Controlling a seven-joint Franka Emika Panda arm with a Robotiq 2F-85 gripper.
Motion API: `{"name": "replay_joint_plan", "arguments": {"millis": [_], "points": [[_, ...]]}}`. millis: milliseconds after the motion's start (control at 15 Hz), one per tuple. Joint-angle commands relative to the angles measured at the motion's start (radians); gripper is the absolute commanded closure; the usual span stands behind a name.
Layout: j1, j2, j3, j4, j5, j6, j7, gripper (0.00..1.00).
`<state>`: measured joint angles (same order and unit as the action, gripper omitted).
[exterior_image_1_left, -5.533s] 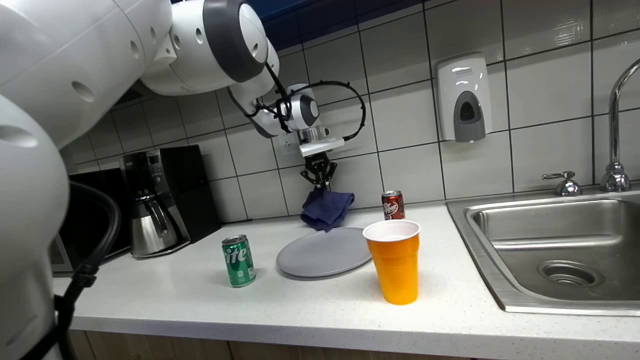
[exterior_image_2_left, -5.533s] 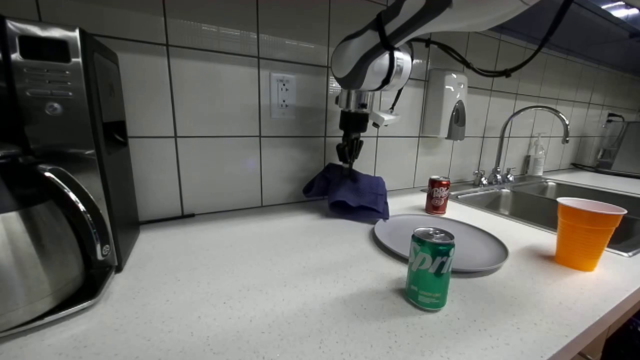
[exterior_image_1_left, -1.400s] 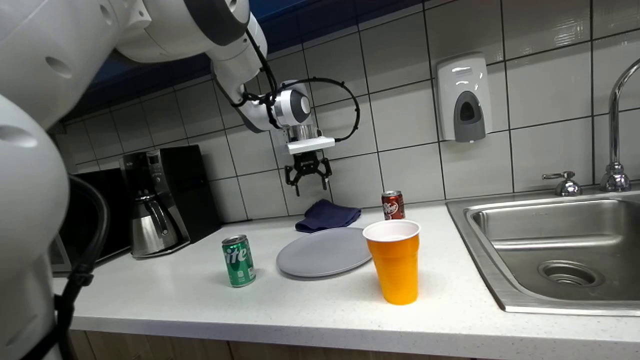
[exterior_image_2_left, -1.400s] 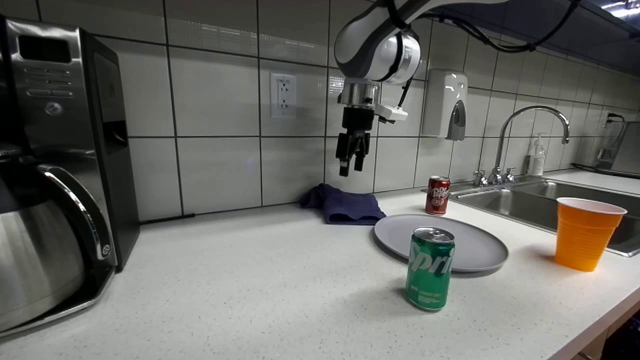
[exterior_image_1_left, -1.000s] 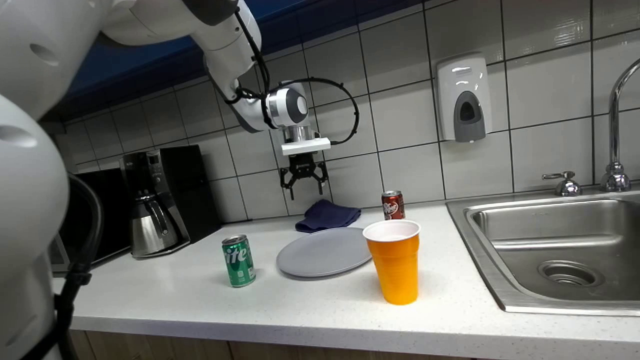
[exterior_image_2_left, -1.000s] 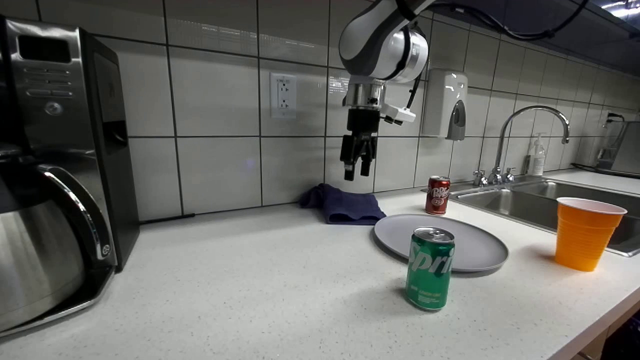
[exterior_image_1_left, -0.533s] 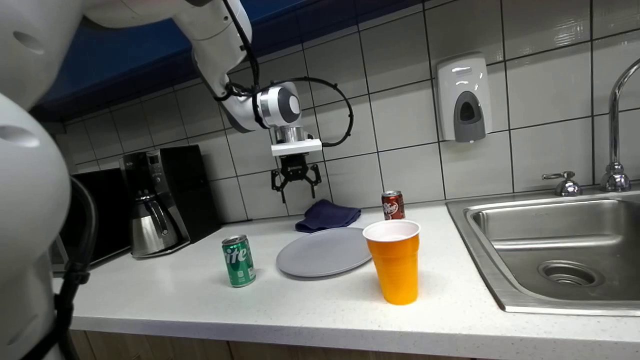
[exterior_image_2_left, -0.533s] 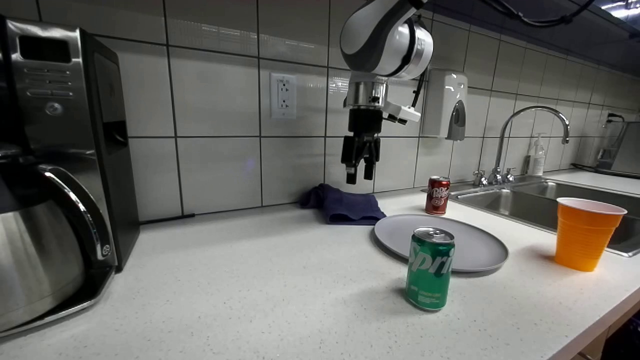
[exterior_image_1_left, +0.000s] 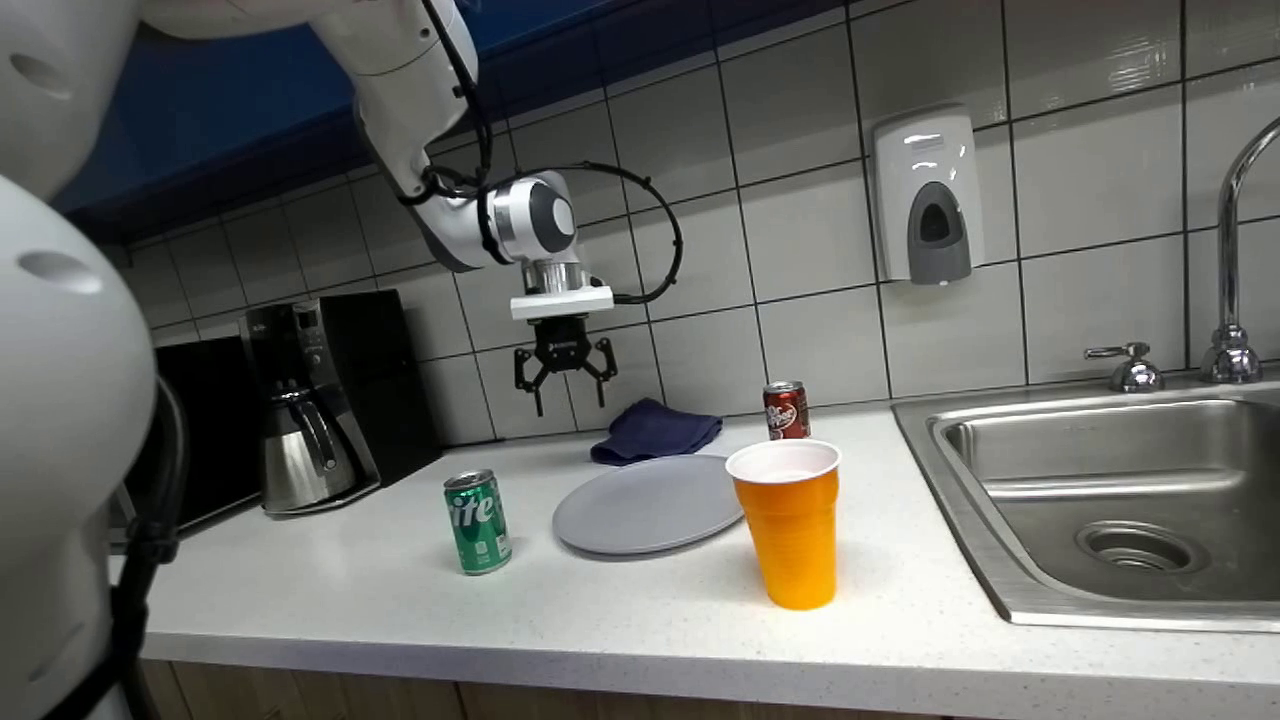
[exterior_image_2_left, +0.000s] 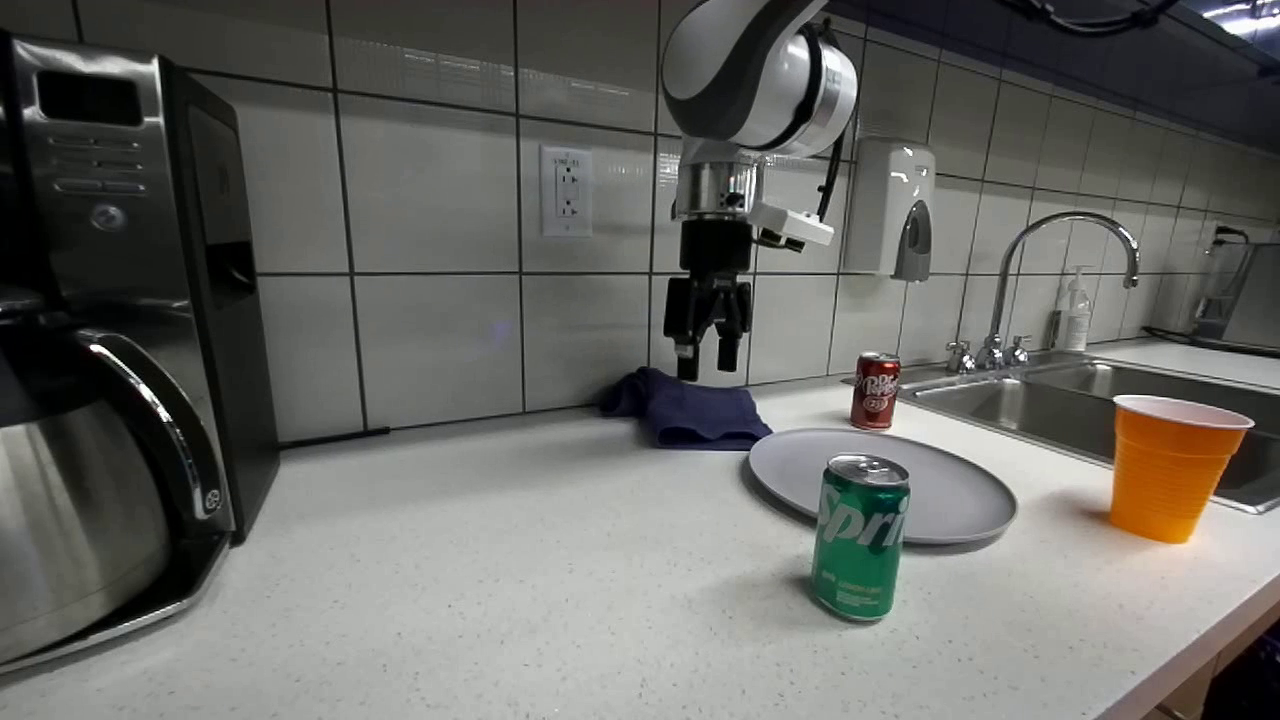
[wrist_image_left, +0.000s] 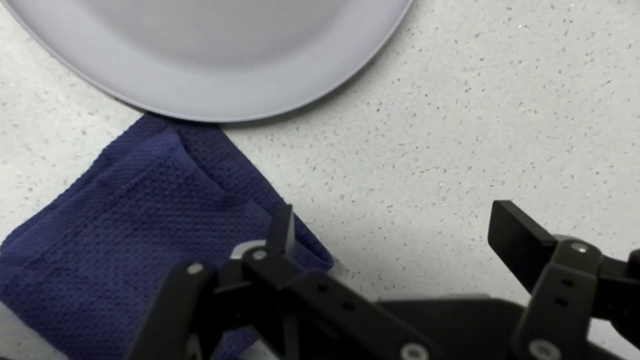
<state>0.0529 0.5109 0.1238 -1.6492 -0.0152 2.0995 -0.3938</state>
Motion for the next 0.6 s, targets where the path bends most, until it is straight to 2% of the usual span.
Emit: {"name": "replay_joint_plan", "arguments": {"millis": [0,533], "points": [[0.013,-0.055,0.007,-0.067,0.006,0.013,0.056,0.0],[0.05,-0.107,0.008,-0.145,0.003,0.023,0.13,0.0]]}}
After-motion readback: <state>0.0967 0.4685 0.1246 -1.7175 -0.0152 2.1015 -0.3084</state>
